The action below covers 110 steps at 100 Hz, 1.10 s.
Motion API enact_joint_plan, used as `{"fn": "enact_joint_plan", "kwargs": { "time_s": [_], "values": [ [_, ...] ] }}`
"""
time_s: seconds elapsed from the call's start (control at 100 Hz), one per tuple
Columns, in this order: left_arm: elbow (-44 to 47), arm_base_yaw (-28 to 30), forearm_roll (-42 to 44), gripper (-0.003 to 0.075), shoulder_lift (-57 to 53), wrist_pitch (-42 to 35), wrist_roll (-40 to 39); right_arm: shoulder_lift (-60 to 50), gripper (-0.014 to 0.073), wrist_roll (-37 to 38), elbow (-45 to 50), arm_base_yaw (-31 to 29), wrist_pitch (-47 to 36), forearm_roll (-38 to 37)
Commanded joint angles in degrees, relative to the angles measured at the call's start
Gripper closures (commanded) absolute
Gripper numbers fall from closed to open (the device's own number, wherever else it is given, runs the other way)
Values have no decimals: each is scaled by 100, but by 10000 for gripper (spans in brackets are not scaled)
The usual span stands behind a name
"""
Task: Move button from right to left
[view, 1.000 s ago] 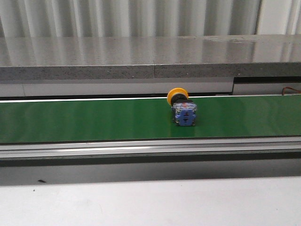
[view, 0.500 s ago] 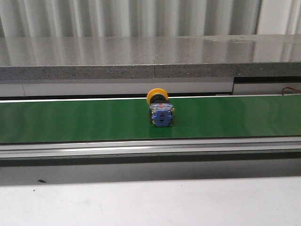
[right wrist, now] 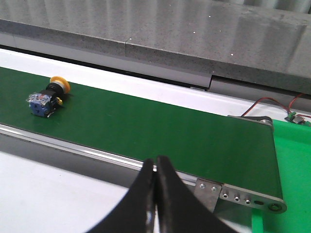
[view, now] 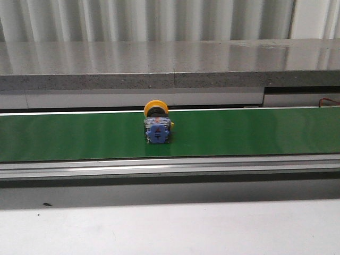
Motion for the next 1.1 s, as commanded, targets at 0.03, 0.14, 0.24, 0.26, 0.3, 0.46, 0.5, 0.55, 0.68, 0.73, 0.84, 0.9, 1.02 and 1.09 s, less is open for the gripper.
{"fn": "enact_joint_plan", "kwargs": {
  "time_s": [0.03, 0.14, 0.24, 0.26, 0.3, 0.46, 0.5, 0.55, 0.68, 0.73, 0.84, 0.9, 1.02, 1.09],
  "values": [
    [-317, 5, -647, 179, 224, -186, -4, 56, 662, -70, -134, 19, -423, -11],
    [-585, 5, -1330, 179, 631, 32, 7, 56, 662, -70, -134, 19, -423, -11],
    [-900, -8, -1905, 179, 1155, 304, 283, 56, 662, -70, -134, 19, -423, -11],
    [-978, -20, -1998, 179, 1233, 366, 283, 56, 662, -70, -134, 19, -423, -11],
    [-1140, -74, -2109, 179, 1482, 498, 283, 56, 662, -70, -134, 19, -423, -11],
    [-1792, -518, -2135, 183, 2454, 861, 232, 56, 662, -70, -134, 19, -423, -11],
    [-1982, -670, -2135, 184, 2696, 903, 155, 56, 662, -70, -134, 19, -423, -11],
    [-2203, -844, -2124, 184, 2975, 956, 55, 56, 662, -70, -134, 19, -423, -11],
    [-2787, -1306, -2100, 184, 3632, 979, -208, 56, 662, -70, -134, 19, -423, -11],
    [-2960, -1441, -2068, 184, 3862, 979, -352, 56, 662, -70, -134, 19, -423, -11],
    [-3425, -1788, -1802, 184, 4359, 1090, -737, 56, 662, -70, -134, 19, -423, -11],
    [-3640, -1936, -1583, 184, 4615, 1235, -1057, 56, 662, -70, -134, 19, -423, -11],
    [-4044, -2234, -997, 184, 5020, 1445, -1616, 56, 662, -70, -134, 19, -423, -11],
    [-4235, -2362, -659, 185, 5208, 1539, -1938, 56, 662, -70, -134, 19, -423, -11]
  ]
}}
